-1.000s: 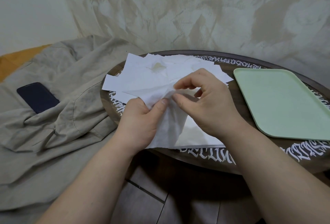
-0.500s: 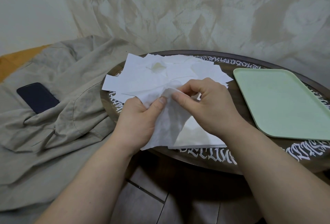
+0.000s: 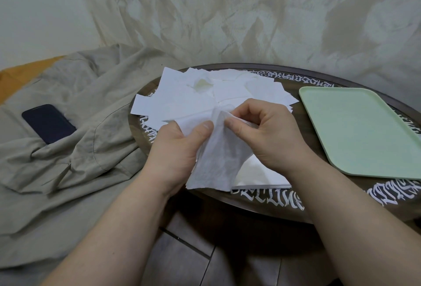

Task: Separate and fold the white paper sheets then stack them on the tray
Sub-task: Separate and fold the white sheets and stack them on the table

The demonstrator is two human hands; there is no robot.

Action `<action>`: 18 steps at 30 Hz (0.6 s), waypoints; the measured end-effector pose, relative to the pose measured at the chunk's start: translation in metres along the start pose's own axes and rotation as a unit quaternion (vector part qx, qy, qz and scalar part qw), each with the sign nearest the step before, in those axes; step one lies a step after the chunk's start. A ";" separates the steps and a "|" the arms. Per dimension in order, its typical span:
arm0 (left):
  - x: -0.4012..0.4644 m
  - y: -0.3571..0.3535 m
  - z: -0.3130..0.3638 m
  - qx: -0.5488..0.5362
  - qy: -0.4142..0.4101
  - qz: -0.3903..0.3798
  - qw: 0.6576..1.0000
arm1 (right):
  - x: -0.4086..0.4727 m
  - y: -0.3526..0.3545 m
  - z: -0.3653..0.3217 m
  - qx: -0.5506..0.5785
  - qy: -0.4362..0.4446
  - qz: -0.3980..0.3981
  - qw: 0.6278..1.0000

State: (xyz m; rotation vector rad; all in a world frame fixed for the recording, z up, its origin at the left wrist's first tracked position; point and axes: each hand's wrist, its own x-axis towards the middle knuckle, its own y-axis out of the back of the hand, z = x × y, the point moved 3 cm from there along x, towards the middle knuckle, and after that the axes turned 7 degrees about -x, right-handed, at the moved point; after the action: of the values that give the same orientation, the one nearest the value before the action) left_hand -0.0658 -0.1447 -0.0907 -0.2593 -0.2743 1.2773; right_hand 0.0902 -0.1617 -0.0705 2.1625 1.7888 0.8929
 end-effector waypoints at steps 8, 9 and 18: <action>-0.002 -0.004 0.003 -0.006 -0.029 -0.009 1.000 | 0.001 0.001 0.002 0.000 0.005 0.022 1.000; -0.002 -0.004 0.003 0.003 -0.035 -0.011 0.999 | 0.001 0.001 0.002 -0.001 0.006 0.023 1.000; 0.001 0.003 -0.001 0.069 -0.060 -0.005 0.996 | 0.001 0.000 0.000 -0.011 0.014 0.030 0.999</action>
State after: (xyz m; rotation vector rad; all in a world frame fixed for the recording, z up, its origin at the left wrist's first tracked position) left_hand -0.0678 -0.1433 -0.0920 -0.0632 -0.2870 1.2983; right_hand 0.0905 -0.1604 -0.0706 2.2116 1.7259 0.9557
